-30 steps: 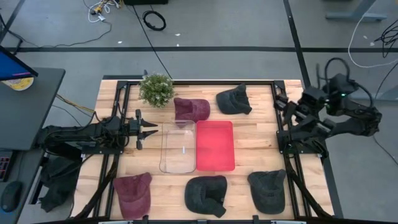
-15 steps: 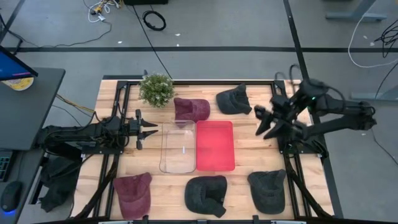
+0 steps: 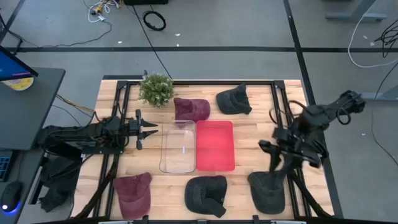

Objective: Pick & Place hat
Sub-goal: Put the bottom right black cap into the red bin

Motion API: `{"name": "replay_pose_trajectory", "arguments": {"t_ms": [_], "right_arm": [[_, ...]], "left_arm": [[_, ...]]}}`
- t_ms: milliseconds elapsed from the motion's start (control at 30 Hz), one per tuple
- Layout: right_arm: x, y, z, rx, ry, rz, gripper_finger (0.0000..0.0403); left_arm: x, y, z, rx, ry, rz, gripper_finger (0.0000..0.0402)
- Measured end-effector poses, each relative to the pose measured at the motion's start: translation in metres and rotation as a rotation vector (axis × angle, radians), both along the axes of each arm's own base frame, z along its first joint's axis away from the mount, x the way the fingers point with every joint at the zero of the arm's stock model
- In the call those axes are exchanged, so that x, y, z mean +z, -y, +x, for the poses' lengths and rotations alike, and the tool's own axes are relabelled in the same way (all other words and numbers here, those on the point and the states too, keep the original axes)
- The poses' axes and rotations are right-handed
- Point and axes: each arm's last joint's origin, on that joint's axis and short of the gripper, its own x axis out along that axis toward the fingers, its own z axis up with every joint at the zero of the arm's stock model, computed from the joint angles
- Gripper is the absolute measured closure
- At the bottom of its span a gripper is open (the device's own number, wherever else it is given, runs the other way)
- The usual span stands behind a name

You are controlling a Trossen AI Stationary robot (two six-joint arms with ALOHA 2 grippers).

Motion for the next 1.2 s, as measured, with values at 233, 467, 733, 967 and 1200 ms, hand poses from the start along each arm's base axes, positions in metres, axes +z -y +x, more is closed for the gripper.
{"name": "replay_pose_trajectory", "arguments": {"t_ms": [233,467,733,967,1200], "right_arm": [[-0.005,-0.023,-0.016,0.027,-0.072,-0.016,0.0261],[-0.035,-0.032,-0.027,-0.102,-0.385,-0.160,0.0261],[-0.083,-0.042,-0.032,-0.211,-0.763,-0.483,0.0261],[-0.118,-0.069,-0.023,-0.143,-0.830,-0.765,0.0261],[-0.149,-0.097,-0.016,0.013,-0.836,-0.943,0.0261]], "left_arm": [[0.000,0.000,0.000,0.000,0.000,0.000,0.0287],[0.000,0.000,0.000,0.000,0.001,0.000,0.0287],[0.000,0.000,0.000,0.000,0.000,0.000,0.0287],[0.000,0.000,0.000,0.000,0.000,0.000,0.0287],[0.000,0.000,0.000,0.000,0.000,0.000,0.0287]]}}
